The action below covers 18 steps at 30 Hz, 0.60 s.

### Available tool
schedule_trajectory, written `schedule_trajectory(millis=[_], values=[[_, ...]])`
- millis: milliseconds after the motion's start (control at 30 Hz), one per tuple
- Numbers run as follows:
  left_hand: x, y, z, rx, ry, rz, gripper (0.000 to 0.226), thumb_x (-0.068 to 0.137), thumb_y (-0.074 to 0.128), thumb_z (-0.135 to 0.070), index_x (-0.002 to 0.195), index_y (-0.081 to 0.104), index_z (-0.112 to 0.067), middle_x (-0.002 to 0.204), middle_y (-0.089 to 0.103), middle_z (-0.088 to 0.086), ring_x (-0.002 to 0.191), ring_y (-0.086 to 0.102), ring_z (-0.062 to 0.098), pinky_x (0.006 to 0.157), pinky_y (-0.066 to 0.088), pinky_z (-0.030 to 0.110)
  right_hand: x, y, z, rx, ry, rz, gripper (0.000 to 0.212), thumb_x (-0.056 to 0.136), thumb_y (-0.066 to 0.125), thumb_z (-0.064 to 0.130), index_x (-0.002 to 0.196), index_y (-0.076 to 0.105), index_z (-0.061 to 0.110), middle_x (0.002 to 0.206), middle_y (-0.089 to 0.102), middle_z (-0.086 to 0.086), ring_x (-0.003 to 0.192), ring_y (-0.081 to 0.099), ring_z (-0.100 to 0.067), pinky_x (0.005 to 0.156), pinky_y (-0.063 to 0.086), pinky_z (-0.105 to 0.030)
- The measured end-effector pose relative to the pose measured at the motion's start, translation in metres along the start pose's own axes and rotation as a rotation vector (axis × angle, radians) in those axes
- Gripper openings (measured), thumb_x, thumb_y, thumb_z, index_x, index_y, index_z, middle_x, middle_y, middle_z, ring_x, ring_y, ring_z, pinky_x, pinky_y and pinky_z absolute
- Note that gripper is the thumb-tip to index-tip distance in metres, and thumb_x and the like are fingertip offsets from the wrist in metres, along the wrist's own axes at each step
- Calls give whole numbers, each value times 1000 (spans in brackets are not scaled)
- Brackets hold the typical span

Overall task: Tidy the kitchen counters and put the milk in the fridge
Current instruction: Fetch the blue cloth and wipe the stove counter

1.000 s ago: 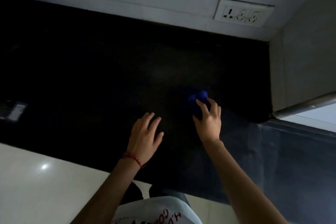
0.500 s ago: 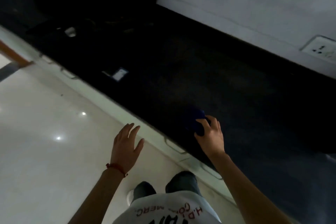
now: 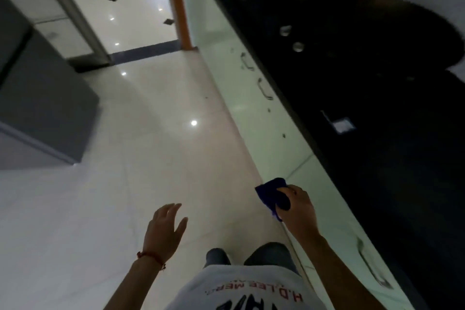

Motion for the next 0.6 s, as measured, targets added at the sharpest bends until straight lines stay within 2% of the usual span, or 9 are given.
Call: schedule_trajectory(millis=[67, 133, 200, 267, 400, 467, 533, 600], values=[[1, -3, 22, -29, -95, 9, 43, 87, 56, -26, 125, 51, -8, 128, 55, 14, 122, 48, 29, 101, 41, 40, 21, 11, 13, -25, 8, 59, 39, 80, 63, 15, 118, 58, 13, 124, 57, -11, 111, 54, -28, 88, 51, -38], [7, -4, 38, -66, -171, 25, 44, 89, 52, -29, 128, 48, -10, 132, 52, 12, 125, 44, 26, 104, 38, 37, 41, 20, 24, -14, 11, 101, 35, 78, 65, 10, 112, 61, 8, 112, 62, -12, 100, 59, -27, 77, 52, -33], [22, -7, 48, -88, -217, 34, 45, 90, 50, -31, 130, 46, -11, 135, 50, 10, 127, 42, 24, 105, 37, 36, 63, 30, 29, -28, 2, 139, 21, 75, 63, 5, 95, 67, 6, 88, 65, -10, 78, 61, -22, 57, 44, -21], [47, -13, 54, -89, -224, 27, 45, 90, 50, -31, 130, 46, -11, 135, 50, 10, 127, 42, 24, 105, 37, 35, 87, 40, 33, -50, -8, 151, 11, 73, 58, 4, 76, 65, 11, 70, 59, -6, 63, 53, -17, 48, 32, -18], [118, -38, 69, -97, -256, -18, 44, 89, 52, -29, 128, 48, -9, 133, 51, 13, 125, 44, 28, 102, 38, 38, 147, 59, 52, -74, -54, 121, 36, 66, 59, -16, 54, 50, 17, 49, 47, 5, 42, 39, -9, 40, 26, -15], [156, -55, 79, -101, -290, -34, 43, 89, 53, -27, 127, 49, -7, 132, 52, 15, 124, 45, 30, 102, 38, 40, 186, 71, 64, -87, -37, 158, 27, 64, 62, -17, 56, 59, 9, 50, 54, -3, 43, 44, -14, 42, 29, -13], [188, -70, 89, -89, -347, -8, 43, 90, 52, -27, 128, 48, -7, 133, 50, 15, 125, 44, 30, 103, 38, 40, 229, 83, 79, -103, -21, 225, 9, 69, 64, -8, 74, 67, -1, 67, 66, -18, 56, 54, -20, 50, 37, -21], [215, -82, 103, -82, -429, 51, 45, 91, 48, -30, 130, 44, -10, 135, 47, 12, 127, 41, 27, 105, 36, 38, 272, 96, 105, -149, -10, 305, 16, 74, 63, 3, 89, 67, -1, 82, 68, -21, 69, 60, -25, 57, 40, -24]])
Point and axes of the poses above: each hand's wrist, its own x-axis towards the middle knuckle, its own y-axis out of the palm, z = x × y, the point moved 2 cm from there along x, towards the middle knuckle
